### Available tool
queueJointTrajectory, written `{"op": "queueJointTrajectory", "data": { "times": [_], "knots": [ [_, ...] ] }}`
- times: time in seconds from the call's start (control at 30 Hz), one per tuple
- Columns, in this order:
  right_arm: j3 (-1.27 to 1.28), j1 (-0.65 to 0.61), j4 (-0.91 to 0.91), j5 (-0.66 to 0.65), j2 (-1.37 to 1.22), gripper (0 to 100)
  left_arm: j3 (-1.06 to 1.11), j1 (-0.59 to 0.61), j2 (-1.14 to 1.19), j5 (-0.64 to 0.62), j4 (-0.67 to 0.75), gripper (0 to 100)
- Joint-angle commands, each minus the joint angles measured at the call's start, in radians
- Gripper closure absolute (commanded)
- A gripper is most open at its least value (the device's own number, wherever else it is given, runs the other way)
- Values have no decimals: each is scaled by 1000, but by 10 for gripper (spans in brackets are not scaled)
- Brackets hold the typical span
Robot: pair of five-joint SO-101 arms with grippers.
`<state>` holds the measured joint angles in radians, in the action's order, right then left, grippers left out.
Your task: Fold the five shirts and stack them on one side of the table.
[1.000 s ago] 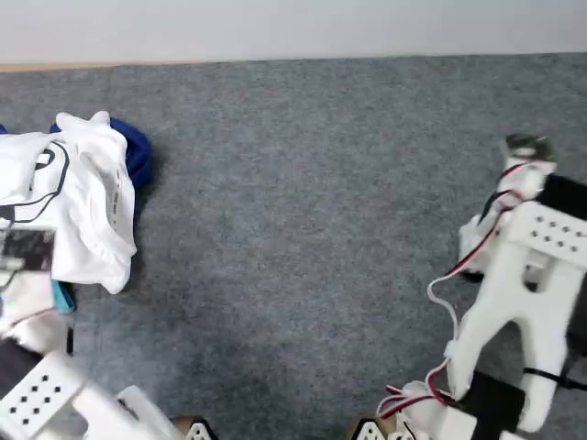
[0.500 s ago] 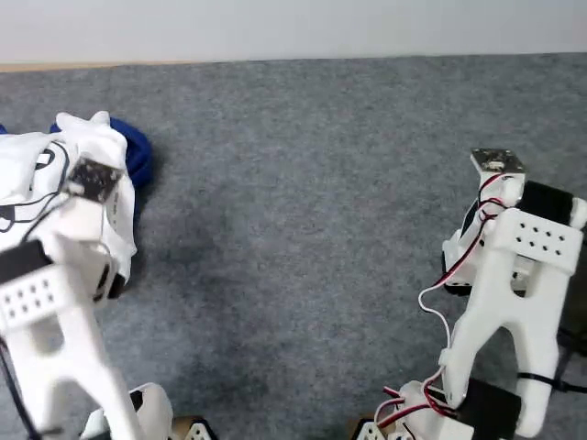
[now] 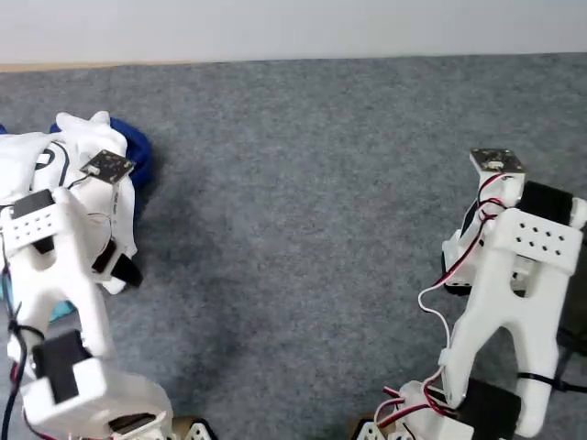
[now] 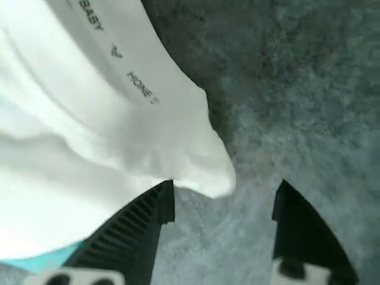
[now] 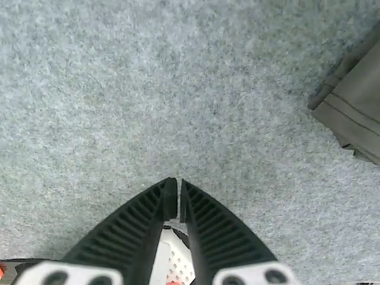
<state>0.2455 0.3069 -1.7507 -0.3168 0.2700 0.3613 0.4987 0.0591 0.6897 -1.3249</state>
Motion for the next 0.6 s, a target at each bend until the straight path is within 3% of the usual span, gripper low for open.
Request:
{"op": "queueJointTrajectory", "data": {
  "times": [0.0,0.37,0.57],
  "knots": [
    [-8,-8,-41,-11,47,989,-31,-6,28,-8,71,747],
    [-9,-12,-39,-11,48,989,-35,-32,118,-32,155,957],
    [-9,-12,-38,-11,48,989,-165,-114,75,-66,23,998]
  ]
}}
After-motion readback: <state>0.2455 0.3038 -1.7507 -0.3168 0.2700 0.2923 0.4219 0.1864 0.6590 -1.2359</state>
